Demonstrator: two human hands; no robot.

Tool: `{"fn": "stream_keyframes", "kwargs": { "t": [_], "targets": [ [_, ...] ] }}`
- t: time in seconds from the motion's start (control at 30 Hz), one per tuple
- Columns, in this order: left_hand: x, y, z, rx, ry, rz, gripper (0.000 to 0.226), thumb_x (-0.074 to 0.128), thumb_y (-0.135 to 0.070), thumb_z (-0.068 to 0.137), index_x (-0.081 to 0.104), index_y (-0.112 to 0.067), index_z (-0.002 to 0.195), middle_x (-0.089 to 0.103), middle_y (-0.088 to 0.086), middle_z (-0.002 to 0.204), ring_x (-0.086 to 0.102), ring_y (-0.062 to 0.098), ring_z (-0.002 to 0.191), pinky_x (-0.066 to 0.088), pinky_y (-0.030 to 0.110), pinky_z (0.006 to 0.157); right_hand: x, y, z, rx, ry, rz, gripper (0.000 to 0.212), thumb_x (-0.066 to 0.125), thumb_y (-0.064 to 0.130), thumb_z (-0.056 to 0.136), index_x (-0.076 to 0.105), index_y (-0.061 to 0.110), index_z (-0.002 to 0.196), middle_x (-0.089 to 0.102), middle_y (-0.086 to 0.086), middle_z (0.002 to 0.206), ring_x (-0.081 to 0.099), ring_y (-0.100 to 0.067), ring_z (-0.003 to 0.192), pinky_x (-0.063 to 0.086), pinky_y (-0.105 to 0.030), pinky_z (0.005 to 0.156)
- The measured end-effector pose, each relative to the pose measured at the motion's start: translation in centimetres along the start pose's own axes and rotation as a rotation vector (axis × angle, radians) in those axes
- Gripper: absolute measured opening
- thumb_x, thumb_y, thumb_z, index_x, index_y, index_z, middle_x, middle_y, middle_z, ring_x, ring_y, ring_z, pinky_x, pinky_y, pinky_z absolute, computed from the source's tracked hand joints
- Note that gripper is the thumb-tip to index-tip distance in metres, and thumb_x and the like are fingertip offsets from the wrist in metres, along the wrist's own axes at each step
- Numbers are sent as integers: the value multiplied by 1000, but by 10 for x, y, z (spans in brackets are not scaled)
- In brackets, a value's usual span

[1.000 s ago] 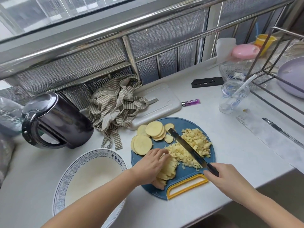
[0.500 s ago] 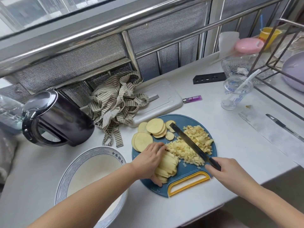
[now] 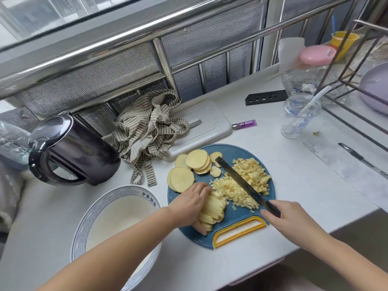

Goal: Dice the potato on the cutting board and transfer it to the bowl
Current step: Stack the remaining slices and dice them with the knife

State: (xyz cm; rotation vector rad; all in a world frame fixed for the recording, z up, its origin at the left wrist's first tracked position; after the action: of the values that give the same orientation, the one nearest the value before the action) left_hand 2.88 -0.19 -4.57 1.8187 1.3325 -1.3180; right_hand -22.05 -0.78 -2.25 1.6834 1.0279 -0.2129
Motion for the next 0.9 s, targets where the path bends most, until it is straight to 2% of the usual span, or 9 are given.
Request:
{"fn": "stream_keyframes", "kwargs": {
  "t": [0.2, 0.33, 0.43, 0.57, 0.73, 0.9],
  "targets": [
    [2, -3, 1, -42, 5, -49, 126, 77, -69, 57, 19, -7, 150, 23, 8, 149, 25, 22, 135, 17, 26, 114, 5, -1, -4, 17, 34, 0, 35, 56, 35, 95, 50, 18, 65, 46, 4, 58, 37, -7, 51, 28, -20, 50],
    [9, -9, -2, -95, -27, -97, 126, 75, -70, 59, 15, -7, 151, 21, 8, 149, 23, 22, 136, 13, 25, 114, 7, 0, -14, 53, 87, -56, 48, 47, 53, 94, 42, 18, 61, 40, 5, 58, 34, -7, 50, 24, -23, 50],
    [18, -8, -11, -151, -68, -175, 121, 75, -70, 60, 19, -9, 149, 23, 6, 145, 25, 21, 133, 14, 26, 114, -2, 0, -19, 79, 108, -131, 53, 42, 61, 90, 39, 18, 60, 38, 4, 56, 35, -9, 50, 24, -26, 52],
    [29, -14, -16, -240, -144, -264, 113, 77, -65, 63, 21, -14, 147, 23, 5, 141, 23, 21, 129, 17, 29, 113, -16, 2, -18, 76, 87, -171, 52, 43, 58, 91, 37, 18, 59, 37, 5, 54, 33, -9, 48, 22, -24, 48],
    [35, -19, -19, -364, -245, -460, 103, 82, -50, 63, 26, -19, 144, 21, 3, 139, 19, 19, 129, 13, 28, 112, -13, 10, -14, 49, 95, -169, 50, 47, 52, 94, 38, 17, 60, 37, 5, 55, 33, -9, 49, 21, -23, 48],
    [48, -18, -27, -475, -312, -501, 100, 80, -54, 63, 27, -20, 141, 23, 1, 135, 20, 17, 124, 17, 28, 110, 2, -3, -27, 88, 164, -198, 50, 46, 55, 93, 38, 18, 60, 39, 4, 55, 35, -9, 49, 22, -25, 49]
  ]
}}
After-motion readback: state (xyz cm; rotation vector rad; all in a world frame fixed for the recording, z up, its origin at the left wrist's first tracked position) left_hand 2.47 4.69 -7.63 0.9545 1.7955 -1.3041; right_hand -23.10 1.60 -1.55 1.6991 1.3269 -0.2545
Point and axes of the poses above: each hand's wrist, its own z-axis towards the middle knuckle, its own x-axis out of the palm, y = z × x, the point moved 4 cm from there along z, towards the middle knuckle
